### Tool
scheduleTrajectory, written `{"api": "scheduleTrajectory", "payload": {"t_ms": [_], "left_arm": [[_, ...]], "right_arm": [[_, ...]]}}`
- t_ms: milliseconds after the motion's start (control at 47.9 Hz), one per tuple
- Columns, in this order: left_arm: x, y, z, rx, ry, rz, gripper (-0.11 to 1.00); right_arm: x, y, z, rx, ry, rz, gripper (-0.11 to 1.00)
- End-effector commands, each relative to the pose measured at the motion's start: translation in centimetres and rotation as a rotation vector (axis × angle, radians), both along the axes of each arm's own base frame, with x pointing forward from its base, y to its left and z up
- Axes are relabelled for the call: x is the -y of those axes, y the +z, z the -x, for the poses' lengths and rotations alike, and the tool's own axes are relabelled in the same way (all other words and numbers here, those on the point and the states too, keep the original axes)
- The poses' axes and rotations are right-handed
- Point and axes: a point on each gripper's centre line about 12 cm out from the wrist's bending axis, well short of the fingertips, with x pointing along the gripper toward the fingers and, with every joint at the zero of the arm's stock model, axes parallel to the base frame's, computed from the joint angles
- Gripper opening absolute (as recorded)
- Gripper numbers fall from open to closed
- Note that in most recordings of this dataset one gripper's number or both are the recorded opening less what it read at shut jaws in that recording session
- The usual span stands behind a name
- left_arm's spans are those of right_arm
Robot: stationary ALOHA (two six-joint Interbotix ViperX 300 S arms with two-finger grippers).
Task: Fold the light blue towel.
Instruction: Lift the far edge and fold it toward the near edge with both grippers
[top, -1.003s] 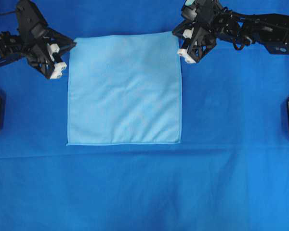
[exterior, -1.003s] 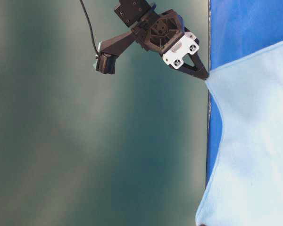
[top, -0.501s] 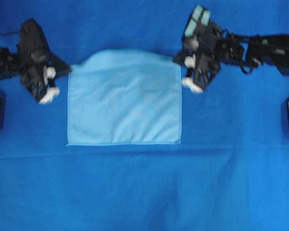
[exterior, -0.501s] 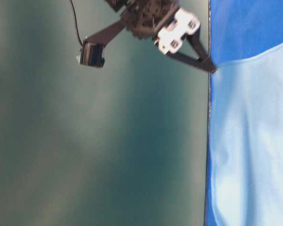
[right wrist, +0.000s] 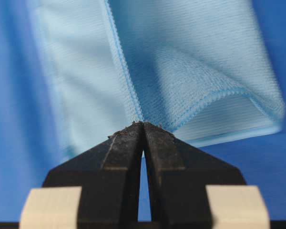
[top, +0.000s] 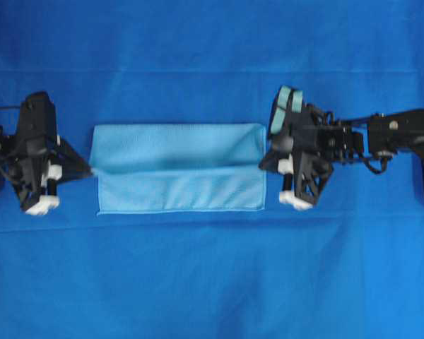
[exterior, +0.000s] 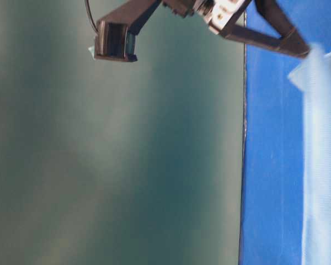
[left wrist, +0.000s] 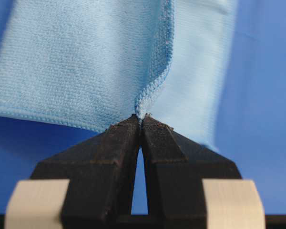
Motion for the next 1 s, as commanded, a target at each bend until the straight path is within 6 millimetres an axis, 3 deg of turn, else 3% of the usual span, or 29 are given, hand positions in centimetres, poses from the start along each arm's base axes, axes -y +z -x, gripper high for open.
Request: {"api": "scheduleTrajectory", "payload": {"t_ms": [0,209,731,794,982], "left_arm": [[1.2,0.4,-0.5,0.015,-0.041,0.017,0.01],[3.2,0.0,-1.4,-0.008,-0.096,0.040,0.01],[2.7,-0.9,-2.9,-0.027,-0.068,0.032,0.03],[2.7,-0.8,-3.0,-0.024,-0.066,0.033,0.14],[2.7,0.0,-3.1,-0.001,-0.073,0.032,0.70]], "right_arm": [[-1.1,1.0,-0.1,0.032,0.016,-0.017,0.01],[-2.6,1.0,-0.2,0.029,0.035,-0.041,0.01],[-2.1,-0.6,-0.8,0.006,0.004,-0.054,0.02],[-2.1,-0.5,-0.9,0.012,-0.004,-0.060,0.09],[-2.1,1.2,-1.2,0.064,0.022,-0.038,0.63]]}}
